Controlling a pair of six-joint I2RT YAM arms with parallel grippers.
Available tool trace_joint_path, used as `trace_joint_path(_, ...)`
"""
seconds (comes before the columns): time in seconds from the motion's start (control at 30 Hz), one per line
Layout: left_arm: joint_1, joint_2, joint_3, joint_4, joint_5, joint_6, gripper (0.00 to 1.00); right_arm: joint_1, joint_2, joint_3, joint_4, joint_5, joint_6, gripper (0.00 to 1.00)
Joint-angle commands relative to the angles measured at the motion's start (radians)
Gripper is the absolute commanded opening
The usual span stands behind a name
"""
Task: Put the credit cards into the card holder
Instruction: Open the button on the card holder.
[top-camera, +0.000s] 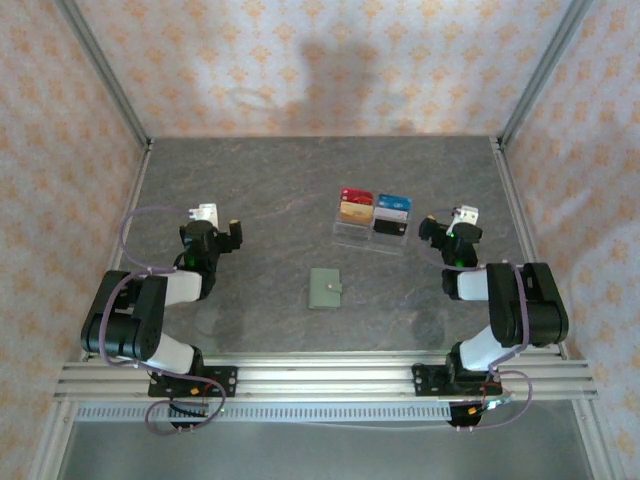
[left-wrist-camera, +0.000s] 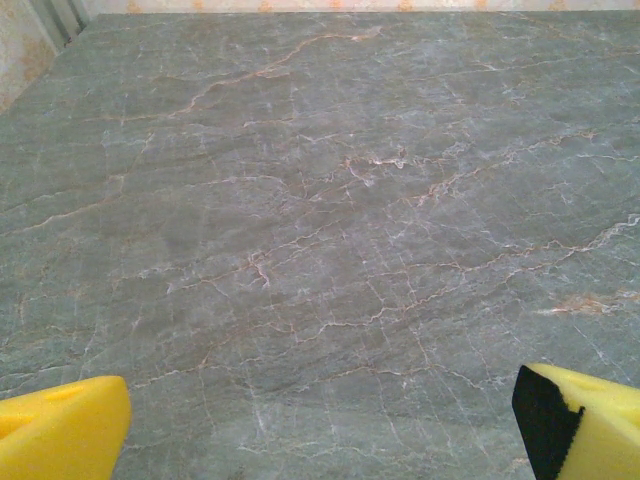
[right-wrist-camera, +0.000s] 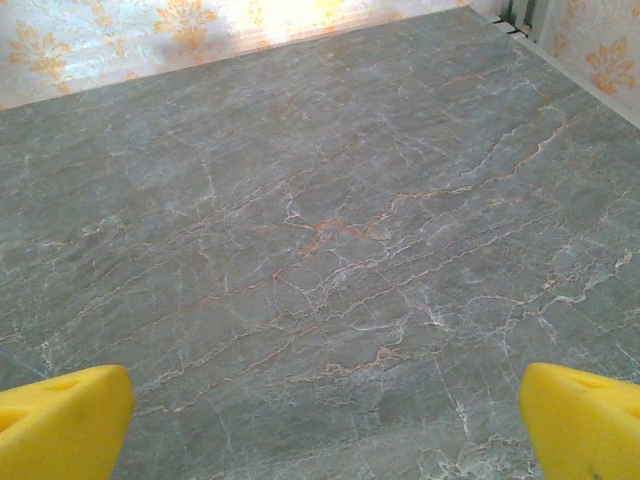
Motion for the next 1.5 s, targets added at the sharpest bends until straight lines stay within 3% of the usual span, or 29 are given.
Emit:
trace_joint_path(0.0, 0.008, 0.015, 0.02, 0.03, -0.03, 0.011, 1.0, -0.006, 0.002, 0.02, -0.004, 0.007, -0.002, 0.99)
trace_joint_path(0.37, 0.008, -0.009, 0.036, -0.005, -0.047, 0.007, 1.0, -0.006, -0.011, 0.0, 0.029, 0.062, 0.017, 0.99)
trace_joint_path(0.47, 0.007, -0.061, 0.283, -0.488, -0.108, 0.014, 1.0, -0.006, -0.224, -0.035, -0.1, 0.277, 0.097, 0.99)
trace_joint_path(0.53, 0.006, -0.05, 0.413, -0.703, -0.14, 0.014, 1.0, -0.006, -0.35, -0.017, -0.225, 0.357, 0.178, 0.99)
trace_joint_path(0.63, 0.006, -0.026, 0.585, -0.968, -0.111, -0.076, 1.0, -0.008, -0.524, 0.009, -0.45, 0.53, 0.515, 0.99)
trace_joint_path(0.73, -0.003, -0.008, 0.683, -1.118, -0.113, -0.186, 1.0, -0.014, -0.67, 0.049, -0.611, 0.468, 0.538, 0.99)
trace_joint_path(0.87, -0.006, -0.091, 0.682, -1.162, -0.011, -0.303, 1.0, -0.014, -0.757, 0.175, -0.886, 0.362, 0.59, 0.99)
trace_joint_path(1.0, -0.054, -0.171, 0.65, -1.205, 0.072, -0.356, 1.0, -0.012, -0.662, 0.395, -1.258, 0.22, 0.595, 0.99)
trace_joint_path(1.1, -0.131, -0.227, 0.623, -1.258, 0.113, -0.385, 1.0, 0.011, -0.603, 0.461, -1.42, 0.156, 0.637, 0.99)
trace_joint_path(1.33, -0.302, -0.363, 0.459, -1.223, 0.314, -0.553, 0.89, 0.197, -0.657, 0.435, -1.568, 0.084, 0.657, 0.99)
trace_joint_path(1.47, -0.415, -0.393, 0.374, -1.138, 0.376, -0.636, 0.79, 0.388, -0.61, 0.43, -1.618, 0.158, 0.688, 1.0)
